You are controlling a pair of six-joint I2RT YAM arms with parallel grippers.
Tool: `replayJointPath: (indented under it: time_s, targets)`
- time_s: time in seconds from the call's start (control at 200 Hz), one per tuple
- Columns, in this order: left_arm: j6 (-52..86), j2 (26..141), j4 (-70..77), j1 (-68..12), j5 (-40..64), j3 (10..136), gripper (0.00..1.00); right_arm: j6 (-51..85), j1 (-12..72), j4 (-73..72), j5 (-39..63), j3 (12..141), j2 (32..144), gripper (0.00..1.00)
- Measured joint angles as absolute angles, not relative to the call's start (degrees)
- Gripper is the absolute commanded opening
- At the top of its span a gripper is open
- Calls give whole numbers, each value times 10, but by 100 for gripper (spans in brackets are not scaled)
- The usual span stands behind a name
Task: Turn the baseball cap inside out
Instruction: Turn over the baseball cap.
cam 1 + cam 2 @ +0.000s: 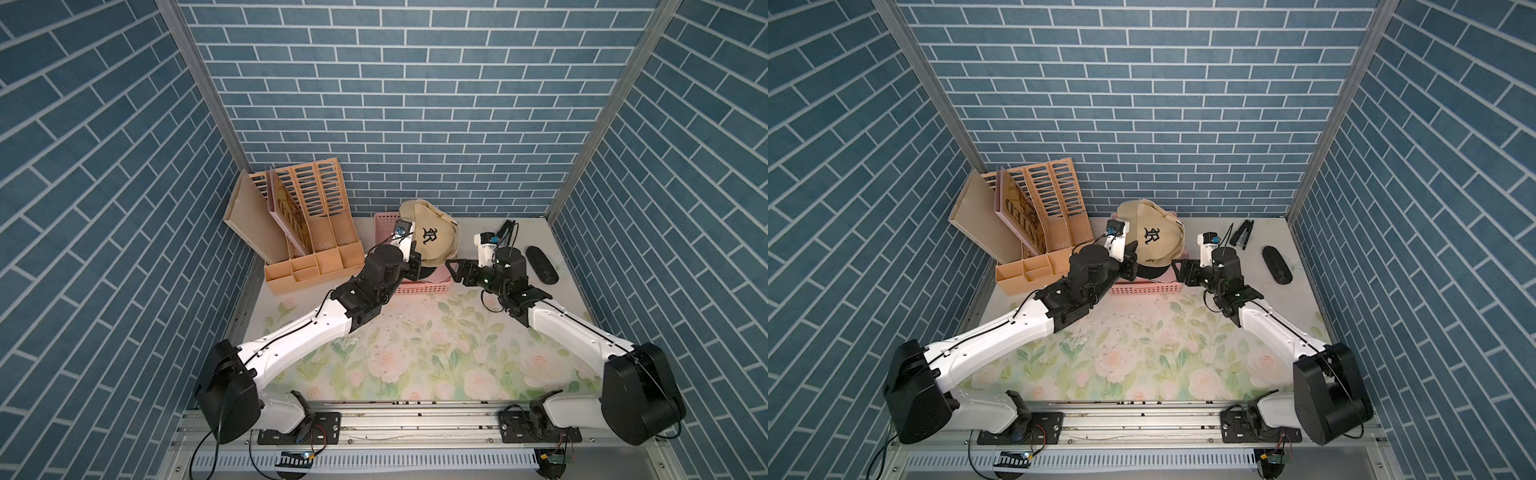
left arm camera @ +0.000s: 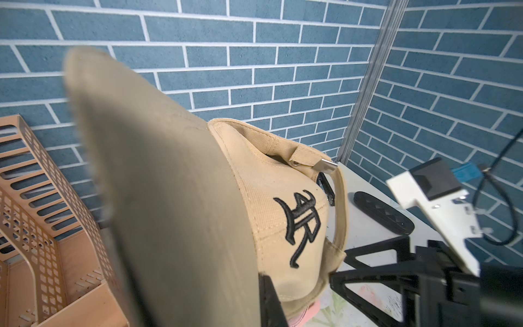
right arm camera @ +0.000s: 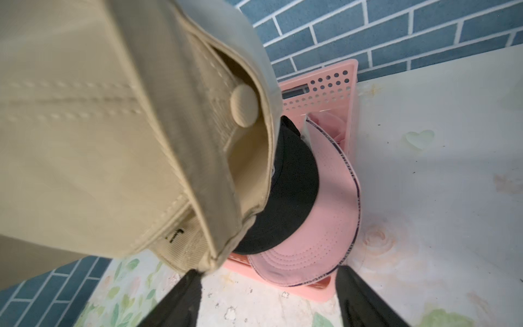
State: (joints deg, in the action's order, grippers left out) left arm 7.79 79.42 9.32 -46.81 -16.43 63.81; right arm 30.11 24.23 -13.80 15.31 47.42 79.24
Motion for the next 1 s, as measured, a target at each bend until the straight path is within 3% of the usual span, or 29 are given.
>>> replayJointPath:
  time_s: [0.08,0.175,0.355,0.635,0.8,1.0]
  targets:
    - [80,794,93,-468,-151,638,0,310,231,-156,160,476,813,43]
    - [81,793,85,-468,-125,638,0,317,210,-177,174,476,825,42]
    - [83,780,66,-470,-105,629,0,311,182,-197,197,476,820,56]
    - [75,784,39,-470,-178,624,0,292,185,-158,203,472,719,74]
    - [58,800,32,-471,-203,625,0,263,190,-115,182,486,678,76]
    - [15,820,-1,-488,-205,656,0,188,218,-42,170,574,739,77]
